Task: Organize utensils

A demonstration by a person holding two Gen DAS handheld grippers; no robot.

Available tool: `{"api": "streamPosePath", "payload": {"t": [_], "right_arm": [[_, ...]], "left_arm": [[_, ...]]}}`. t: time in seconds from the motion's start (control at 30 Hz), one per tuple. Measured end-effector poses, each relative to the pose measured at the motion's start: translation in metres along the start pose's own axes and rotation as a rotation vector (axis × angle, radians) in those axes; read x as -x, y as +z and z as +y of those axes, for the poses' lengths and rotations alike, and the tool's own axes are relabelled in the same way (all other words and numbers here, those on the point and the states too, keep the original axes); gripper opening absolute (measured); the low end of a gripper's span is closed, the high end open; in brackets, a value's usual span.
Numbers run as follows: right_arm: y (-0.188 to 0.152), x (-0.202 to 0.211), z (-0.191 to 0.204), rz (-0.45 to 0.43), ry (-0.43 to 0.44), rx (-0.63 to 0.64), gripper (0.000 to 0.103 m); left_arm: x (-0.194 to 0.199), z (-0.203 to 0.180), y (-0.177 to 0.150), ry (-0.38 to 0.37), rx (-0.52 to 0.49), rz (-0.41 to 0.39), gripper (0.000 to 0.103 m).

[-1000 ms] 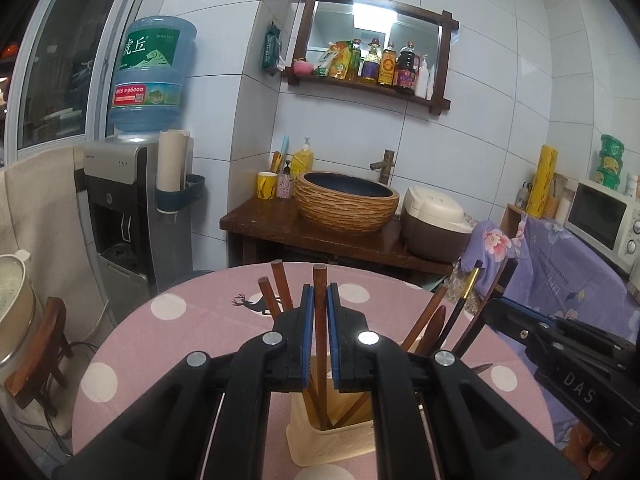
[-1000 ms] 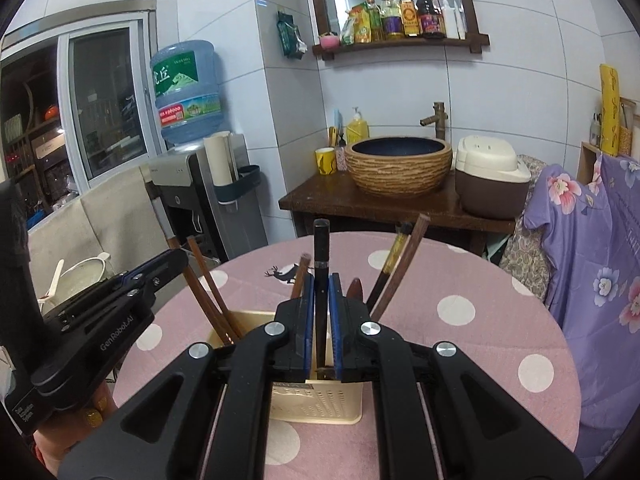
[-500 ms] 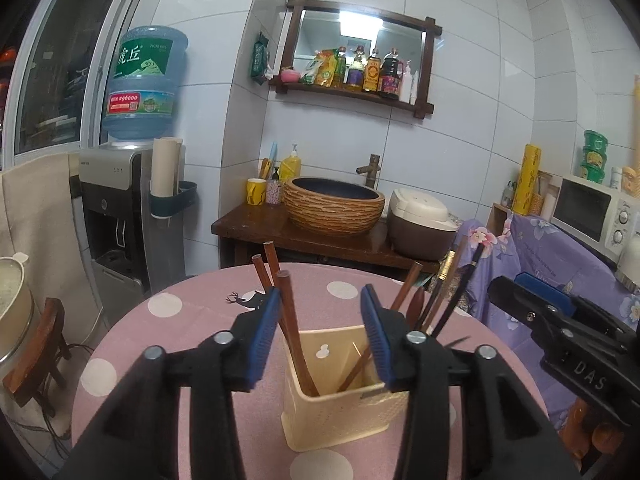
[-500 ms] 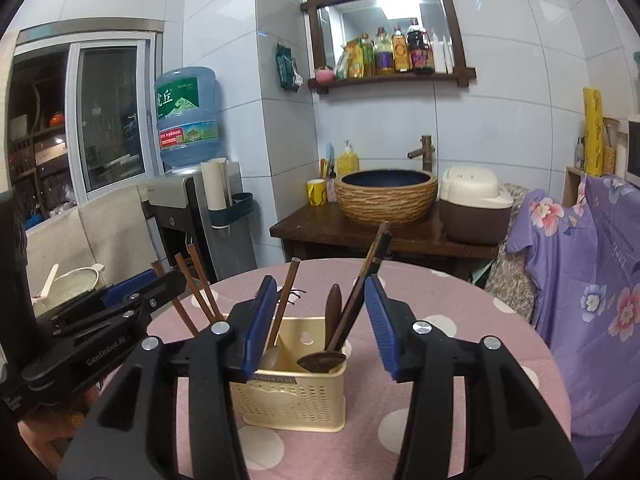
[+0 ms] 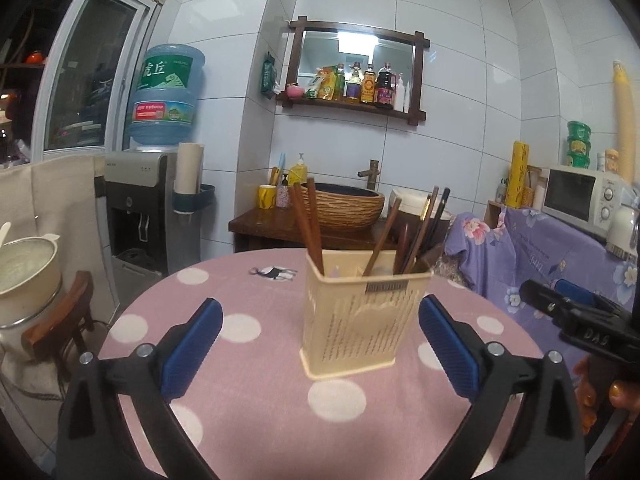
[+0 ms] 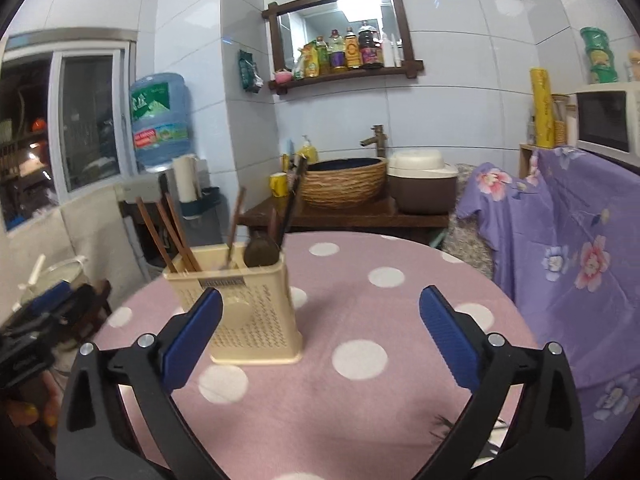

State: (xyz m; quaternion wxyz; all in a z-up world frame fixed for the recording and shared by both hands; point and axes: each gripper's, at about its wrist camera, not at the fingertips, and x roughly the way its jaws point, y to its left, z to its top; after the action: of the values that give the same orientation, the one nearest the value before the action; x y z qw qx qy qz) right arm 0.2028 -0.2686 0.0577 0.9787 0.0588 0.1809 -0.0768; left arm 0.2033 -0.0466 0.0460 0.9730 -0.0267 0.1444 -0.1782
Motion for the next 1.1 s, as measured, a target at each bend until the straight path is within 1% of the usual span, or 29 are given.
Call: {"api": "streamPosePath", "payload": {"t": [0.07, 0.13, 0.23, 0.33, 0.4, 0.43, 0.57, 0.67, 0.77, 0.87, 1.0, 1.1], "right_arm": [[-0.021, 0.003, 0.005, 0.065, 0.006, 0.039, 0.097], [-0.039, 0.009, 0.008, 0.098, 0.021, 0.042, 0.097], [-0.064, 0.023, 0.009, 0.123, 0.039, 0.005, 0.097], [-0.084, 0.037, 0.01, 0.149, 0.082, -0.041, 0.097], [-0.094, 0.048, 0.013, 0.147, 0.09, -0.052, 0.097], [-0.099, 0.056, 0.016, 0.138, 0.084, -0.049, 0.097], [-0.117, 0.092, 0.025, 0.058, 0.007, -0.008, 0.097], [-0.129, 0.124, 0.034, -0.005, -0.033, 0.054, 0.097], [-0.136, 0.151, 0.035, -0.055, -0.065, 0.074, 0.097], [-0.137, 0.17, 0.036, -0.078, -0.05, 0.066, 0.097], [-0.14, 0.194, 0.038, -0.133, -0.084, 0.097, 0.097], [-0.139, 0.204, 0.037, -0.143, -0.068, 0.075, 0.097]], "left_arm": [[0.012, 0.001, -0.01, 0.02, 0.003, -0.005, 0.098], [0.023, 0.002, -0.022, 0.033, 0.012, -0.003, 0.098], [0.034, 0.001, -0.039, 0.05, 0.012, 0.026, 0.098], [0.043, 0.001, -0.058, 0.055, 0.018, 0.06, 0.098], [0.052, 0.001, -0.068, 0.056, 0.015, 0.078, 0.098], [0.056, 0.001, -0.073, 0.06, 0.014, 0.085, 0.098], [0.077, 0.004, -0.086, 0.093, 0.01, 0.092, 0.098], [0.101, 0.008, -0.095, 0.114, 0.047, 0.076, 0.098], [0.127, 0.009, -0.101, 0.117, 0.088, 0.052, 0.098], [0.153, 0.007, -0.106, 0.125, 0.111, 0.008, 0.098], [0.174, -0.001, -0.111, 0.17, 0.076, -0.008, 0.098], [0.184, -0.003, -0.111, 0.164, 0.079, -0.023, 0.098]]}}
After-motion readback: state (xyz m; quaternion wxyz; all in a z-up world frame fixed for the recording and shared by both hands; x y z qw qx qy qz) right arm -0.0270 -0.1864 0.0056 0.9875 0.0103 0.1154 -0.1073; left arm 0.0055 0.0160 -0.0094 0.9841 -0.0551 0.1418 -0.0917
